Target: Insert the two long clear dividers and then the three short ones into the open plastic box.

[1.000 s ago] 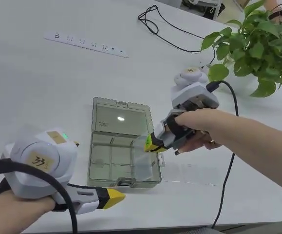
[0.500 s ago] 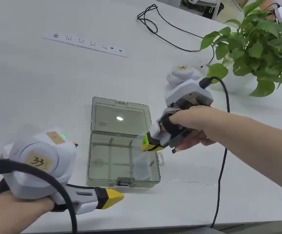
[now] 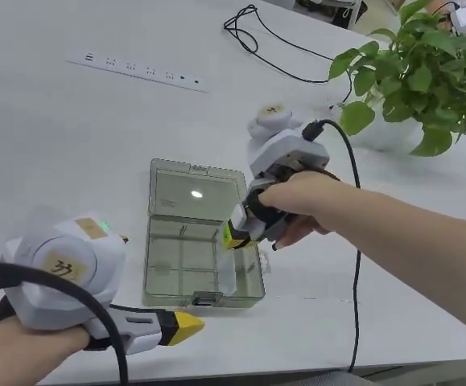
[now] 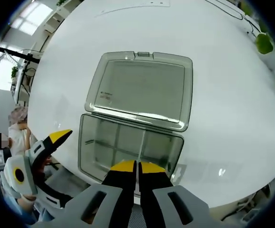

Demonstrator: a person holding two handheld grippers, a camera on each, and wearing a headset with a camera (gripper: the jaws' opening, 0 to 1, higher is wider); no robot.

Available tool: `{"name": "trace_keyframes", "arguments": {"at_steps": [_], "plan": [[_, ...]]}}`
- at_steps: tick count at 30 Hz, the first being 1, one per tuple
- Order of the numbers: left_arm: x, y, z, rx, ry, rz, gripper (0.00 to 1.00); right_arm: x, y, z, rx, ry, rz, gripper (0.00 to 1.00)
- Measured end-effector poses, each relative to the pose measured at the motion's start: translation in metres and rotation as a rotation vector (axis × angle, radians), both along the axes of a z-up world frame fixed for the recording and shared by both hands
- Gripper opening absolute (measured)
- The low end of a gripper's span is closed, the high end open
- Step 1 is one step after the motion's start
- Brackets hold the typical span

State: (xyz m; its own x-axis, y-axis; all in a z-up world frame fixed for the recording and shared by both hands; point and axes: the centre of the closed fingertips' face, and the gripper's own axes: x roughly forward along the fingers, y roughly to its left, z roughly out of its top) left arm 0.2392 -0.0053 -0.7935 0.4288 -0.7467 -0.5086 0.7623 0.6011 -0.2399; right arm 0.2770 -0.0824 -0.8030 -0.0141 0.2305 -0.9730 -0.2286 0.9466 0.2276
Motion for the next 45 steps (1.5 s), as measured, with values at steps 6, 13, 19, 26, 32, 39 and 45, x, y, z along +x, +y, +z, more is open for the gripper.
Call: {"name": "trace_keyframes", "arguments": {"at_steps": [6, 13, 19, 26, 32, 39, 45], "plan": [[-0.001, 0.0, 0.0, 0.001, 0.002, 0.0, 0.96, -0.003, 0.002, -0.004, -0.008, -0.004, 0.006, 0.02], [-0.001, 0.002, -0.002, 0.004, 0.004, 0.005, 0.95, -0.003, 0.002, -0.011, -0.033, -0.012, 0.031, 0.02], [-0.001, 0.001, -0.003, 0.004, 0.006, 0.003, 0.95, 0.0, -0.002, -0.013, -0.027, -0.02, 0.045, 0.03], [-0.001, 0.002, -0.003, 0.007, 0.008, 0.005, 0.95, 0.004, -0.004, -0.015, -0.006, -0.025, 0.048, 0.04], [-0.002, 0.002, -0.004, 0.009, 0.011, 0.007, 0.95, 0.007, 0.002, -0.013, 0.068, -0.053, 0.043, 0.13], [-0.004, 0.003, -0.005, 0.012, 0.014, 0.007, 0.95, 0.007, 0.011, -0.009, 0.142, -0.09, 0.057, 0.45], [-0.006, 0.004, -0.008, 0.017, 0.022, 0.004, 0.95, 0.011, 0.021, -0.003, 0.186, -0.149, 0.078, 0.66]]}}
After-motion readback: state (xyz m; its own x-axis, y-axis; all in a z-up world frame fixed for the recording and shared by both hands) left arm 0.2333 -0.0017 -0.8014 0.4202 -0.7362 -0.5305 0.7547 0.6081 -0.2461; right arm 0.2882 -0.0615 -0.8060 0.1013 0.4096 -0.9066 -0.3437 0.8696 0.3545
